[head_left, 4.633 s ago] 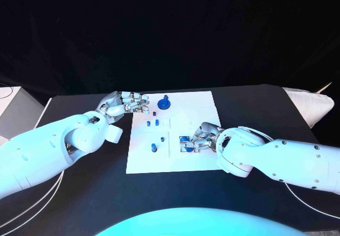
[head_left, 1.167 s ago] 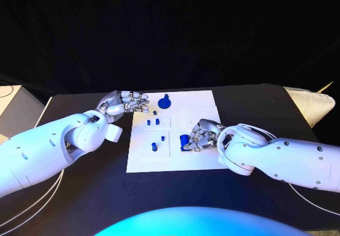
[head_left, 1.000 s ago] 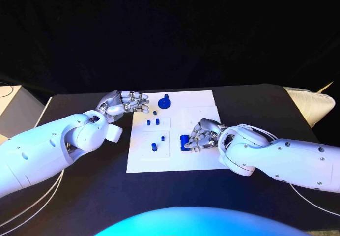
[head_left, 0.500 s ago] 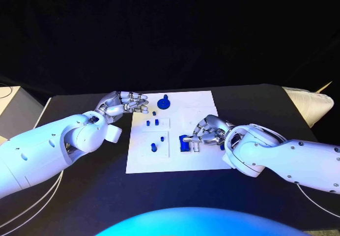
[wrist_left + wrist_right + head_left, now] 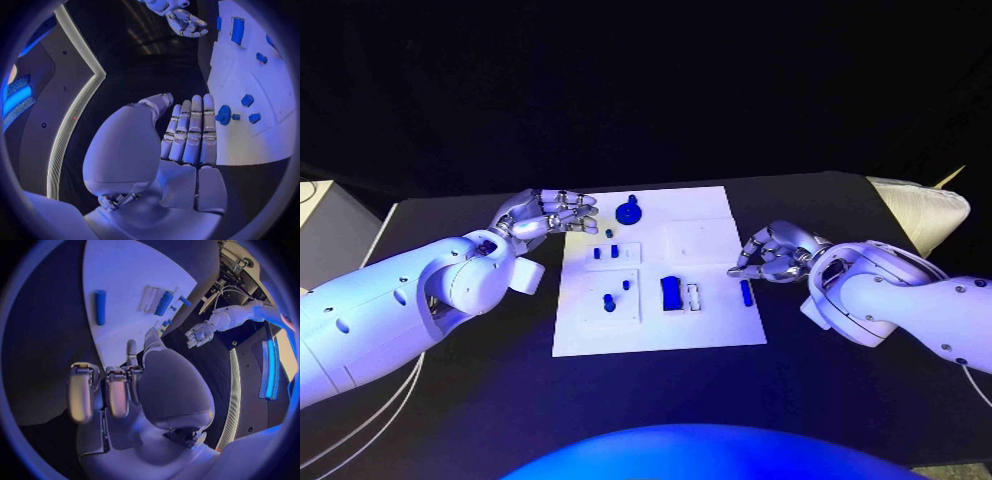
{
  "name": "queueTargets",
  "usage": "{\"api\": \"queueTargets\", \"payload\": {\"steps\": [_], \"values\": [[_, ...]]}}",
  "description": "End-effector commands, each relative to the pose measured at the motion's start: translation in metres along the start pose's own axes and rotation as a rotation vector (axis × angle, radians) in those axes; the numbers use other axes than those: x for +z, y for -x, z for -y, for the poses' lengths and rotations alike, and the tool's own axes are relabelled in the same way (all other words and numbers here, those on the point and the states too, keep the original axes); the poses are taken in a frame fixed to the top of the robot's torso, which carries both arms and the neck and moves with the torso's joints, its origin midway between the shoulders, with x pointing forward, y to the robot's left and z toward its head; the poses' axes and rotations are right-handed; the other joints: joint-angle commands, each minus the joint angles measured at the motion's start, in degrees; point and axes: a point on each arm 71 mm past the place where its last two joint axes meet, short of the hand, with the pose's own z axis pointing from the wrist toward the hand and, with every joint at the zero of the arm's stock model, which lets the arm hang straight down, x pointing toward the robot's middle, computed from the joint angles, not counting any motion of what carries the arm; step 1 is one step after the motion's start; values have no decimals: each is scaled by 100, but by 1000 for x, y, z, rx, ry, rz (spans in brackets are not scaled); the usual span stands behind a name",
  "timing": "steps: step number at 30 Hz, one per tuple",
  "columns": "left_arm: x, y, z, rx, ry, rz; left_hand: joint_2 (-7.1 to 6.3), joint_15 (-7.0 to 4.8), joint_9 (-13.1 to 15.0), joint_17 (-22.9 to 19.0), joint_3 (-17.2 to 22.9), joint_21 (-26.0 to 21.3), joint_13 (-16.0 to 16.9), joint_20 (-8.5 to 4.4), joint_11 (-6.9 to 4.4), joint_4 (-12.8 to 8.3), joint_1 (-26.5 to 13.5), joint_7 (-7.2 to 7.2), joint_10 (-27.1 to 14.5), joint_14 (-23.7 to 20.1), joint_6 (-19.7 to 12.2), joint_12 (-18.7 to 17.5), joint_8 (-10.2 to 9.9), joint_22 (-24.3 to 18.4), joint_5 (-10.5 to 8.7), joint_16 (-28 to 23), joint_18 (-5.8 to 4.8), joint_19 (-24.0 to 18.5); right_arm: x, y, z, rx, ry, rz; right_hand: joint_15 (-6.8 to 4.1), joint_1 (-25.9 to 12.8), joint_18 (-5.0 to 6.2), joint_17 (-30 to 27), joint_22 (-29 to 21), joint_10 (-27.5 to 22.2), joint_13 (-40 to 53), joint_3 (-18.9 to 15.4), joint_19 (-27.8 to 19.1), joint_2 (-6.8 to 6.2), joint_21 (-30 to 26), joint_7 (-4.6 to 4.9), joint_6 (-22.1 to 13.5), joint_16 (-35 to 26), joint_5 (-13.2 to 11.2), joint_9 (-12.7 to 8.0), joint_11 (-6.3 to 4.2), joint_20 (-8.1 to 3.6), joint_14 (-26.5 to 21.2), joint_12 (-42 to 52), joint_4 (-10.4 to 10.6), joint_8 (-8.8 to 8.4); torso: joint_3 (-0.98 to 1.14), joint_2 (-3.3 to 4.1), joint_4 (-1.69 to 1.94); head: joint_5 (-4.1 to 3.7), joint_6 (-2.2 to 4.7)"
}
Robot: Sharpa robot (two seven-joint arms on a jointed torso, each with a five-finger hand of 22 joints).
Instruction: Assemble the parts on the task board
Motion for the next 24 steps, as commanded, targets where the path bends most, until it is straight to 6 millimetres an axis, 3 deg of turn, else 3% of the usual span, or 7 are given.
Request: {"api": "queueTargets", "payload": {"steps": [1,11,15,24], "values": [[0,-2,1,-11,-11,-15,22,-1,-4,10,-1,-41,-5,4,11,30,6,14,35,34,15,-23,-25,-5,30,-23,6,36,-3,-1,9,-113,7,-62,52,-45,-109,1509,1095,397,1285,8,430,-47,35,37,66,24,-36,-23,51,30,609,34,41,-35,5,-1,-10,-28,-2],[-1,-3,1,-11,-10,-17,22,-1,-4,10,-1,-41,-5,4,11,30,6,14,35,34,15,-23,-25,-5,30,-23,6,36,-11,2,28,-186,-76,-49,12,-455,-109,1509,1108,398,1281,79,435,-198,44,-34,320,24,-12,-56,-5,10,609,21,58,-19,7,6,15,-110,5],[-1,-2,1,-11,-10,-17,22,-1,-4,10,-1,-41,-5,4,11,30,6,14,35,34,15,-23,-25,-5,30,-23,6,36,-11,-1,30,-198,-106,-44,-3,-720,-107,1509,1106,397,1278,149,434,-278,34,-54,362,24,31,-57,-24,-5,609,11,63,-8,7,9,23,-114,-2],[-2,-2,-2,-13,-4,-16,22,-1,-4,10,-1,-41,-5,4,11,30,6,14,35,34,15,-23,-25,-5,30,-23,6,36,-7,-17,28,-205,-136,-32,-7,-784,-103,1509,1095,386,1268,176,429,-310,12,-58,361,24,47,-58,-27,-9,609,-11,60,-9,14,12,23,-103,-28]]}}
